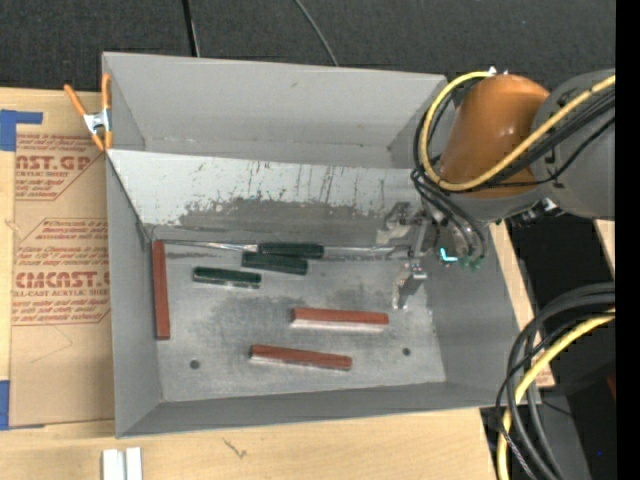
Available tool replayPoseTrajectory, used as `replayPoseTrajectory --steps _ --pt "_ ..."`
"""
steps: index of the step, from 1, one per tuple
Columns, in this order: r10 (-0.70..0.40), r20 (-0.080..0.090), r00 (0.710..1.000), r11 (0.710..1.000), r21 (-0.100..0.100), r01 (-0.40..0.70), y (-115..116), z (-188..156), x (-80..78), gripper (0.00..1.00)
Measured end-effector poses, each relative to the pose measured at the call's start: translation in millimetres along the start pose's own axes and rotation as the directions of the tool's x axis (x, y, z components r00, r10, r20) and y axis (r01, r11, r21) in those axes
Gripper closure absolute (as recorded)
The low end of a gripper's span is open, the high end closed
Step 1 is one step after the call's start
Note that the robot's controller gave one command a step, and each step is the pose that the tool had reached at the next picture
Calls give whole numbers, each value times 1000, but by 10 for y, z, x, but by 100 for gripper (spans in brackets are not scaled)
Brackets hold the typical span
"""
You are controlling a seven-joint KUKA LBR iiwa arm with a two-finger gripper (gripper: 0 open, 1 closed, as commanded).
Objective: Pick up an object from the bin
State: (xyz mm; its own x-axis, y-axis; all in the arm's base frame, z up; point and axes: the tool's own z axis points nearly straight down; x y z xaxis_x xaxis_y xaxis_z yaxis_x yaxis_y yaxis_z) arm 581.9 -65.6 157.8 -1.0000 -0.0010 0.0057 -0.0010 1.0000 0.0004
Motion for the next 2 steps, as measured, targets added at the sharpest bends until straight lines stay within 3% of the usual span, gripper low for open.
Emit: replayPoseTrajectory --steps 1,2 --pt "-1 7 1000 1000 1 1 1 -41 -19 0" --pt "109 18 994 994 -1 -109 98 808 173 100"
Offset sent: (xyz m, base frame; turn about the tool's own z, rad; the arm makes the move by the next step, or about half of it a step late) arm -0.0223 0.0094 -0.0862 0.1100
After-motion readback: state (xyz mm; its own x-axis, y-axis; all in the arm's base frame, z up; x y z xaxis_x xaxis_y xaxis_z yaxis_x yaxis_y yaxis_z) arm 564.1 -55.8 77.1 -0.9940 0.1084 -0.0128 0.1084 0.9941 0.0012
